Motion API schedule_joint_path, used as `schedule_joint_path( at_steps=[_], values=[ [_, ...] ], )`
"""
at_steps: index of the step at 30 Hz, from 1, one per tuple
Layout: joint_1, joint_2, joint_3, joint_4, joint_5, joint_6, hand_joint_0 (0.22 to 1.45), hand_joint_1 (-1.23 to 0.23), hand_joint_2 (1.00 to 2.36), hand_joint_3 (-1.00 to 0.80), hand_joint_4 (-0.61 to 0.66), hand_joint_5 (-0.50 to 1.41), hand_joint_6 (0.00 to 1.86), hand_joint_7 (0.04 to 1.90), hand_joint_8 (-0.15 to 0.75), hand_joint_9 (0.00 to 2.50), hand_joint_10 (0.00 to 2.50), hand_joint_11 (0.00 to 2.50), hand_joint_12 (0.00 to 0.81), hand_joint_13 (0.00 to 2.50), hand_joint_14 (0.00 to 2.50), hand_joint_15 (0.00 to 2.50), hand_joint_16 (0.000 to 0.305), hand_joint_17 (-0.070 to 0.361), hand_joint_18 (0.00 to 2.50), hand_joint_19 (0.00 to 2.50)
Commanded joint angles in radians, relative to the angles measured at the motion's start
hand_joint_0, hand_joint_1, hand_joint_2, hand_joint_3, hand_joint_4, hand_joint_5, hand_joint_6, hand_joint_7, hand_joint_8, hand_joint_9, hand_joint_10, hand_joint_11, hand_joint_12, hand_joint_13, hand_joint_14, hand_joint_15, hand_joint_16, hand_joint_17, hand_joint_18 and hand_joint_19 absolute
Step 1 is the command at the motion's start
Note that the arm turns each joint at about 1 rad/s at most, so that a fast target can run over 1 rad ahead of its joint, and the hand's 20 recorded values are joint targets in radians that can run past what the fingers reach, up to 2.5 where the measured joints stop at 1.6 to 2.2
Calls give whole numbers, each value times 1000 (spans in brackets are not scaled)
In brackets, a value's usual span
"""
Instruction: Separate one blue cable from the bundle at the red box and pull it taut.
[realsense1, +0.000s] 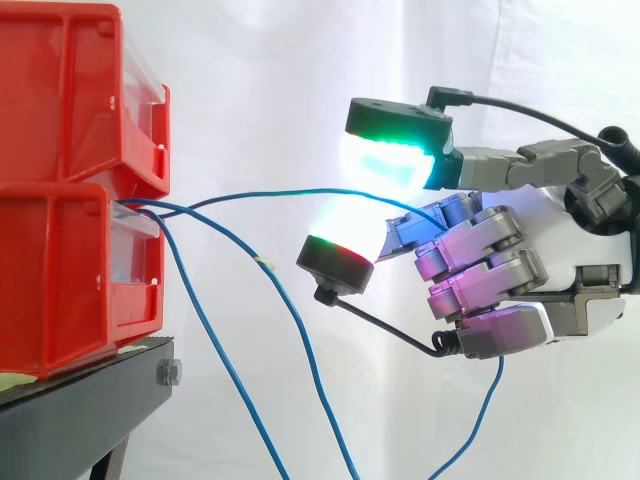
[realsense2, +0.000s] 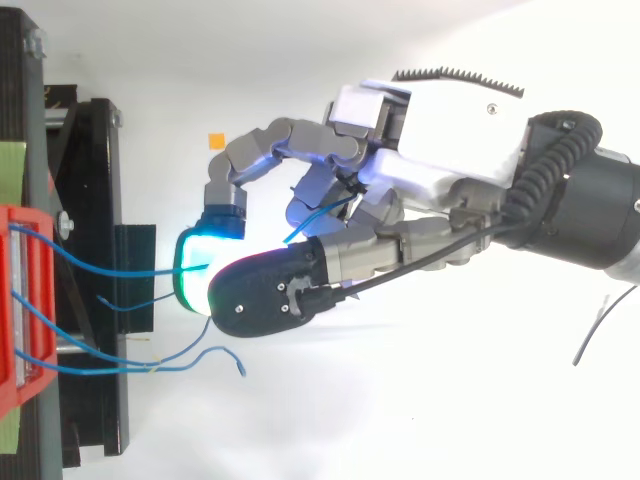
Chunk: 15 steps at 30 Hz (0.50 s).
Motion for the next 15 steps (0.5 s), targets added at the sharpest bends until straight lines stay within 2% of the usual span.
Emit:
schedule_joint_path(
  at_steps=[1,8,10,11,12,15],
  values=[
    [0,0,0,0,0,0,621,-705,1020,-253,218,-220,860,1030,609,1589,2500,2500,464,1785,2500,1297,152,114,2437,708],
    [0,0,0,0,2,-1,621,-690,1013,-360,250,-220,861,1053,580,1579,2500,2500,468,1788,2500,1312,151,113,2440,726],
    [0,0,1,0,2,-3,610,-599,1005,-444,259,-219,863,1050,569,1581,2500,2500,467,1789,2500,1305,150,113,2440,741],
    [0,-1,0,0,2,-3,585,-461,1000,-500,265,-216,863,1047,563,1586,2500,2500,472,1799,2500,1280,155,116,2453,724],
    [0,0,0,0,2,-3,570,-385,1000,-500,265,-213,863,1049,562,1607,2500,2500,475,1802,2500,1302,159,120,2458,740],
    [0,0,0,0,2,-3,565,-328,1000,-500,261,-208,863,1051,546,1610,2500,2500,473,1806,2500,1290,159,120,2463,703]
  ],
)
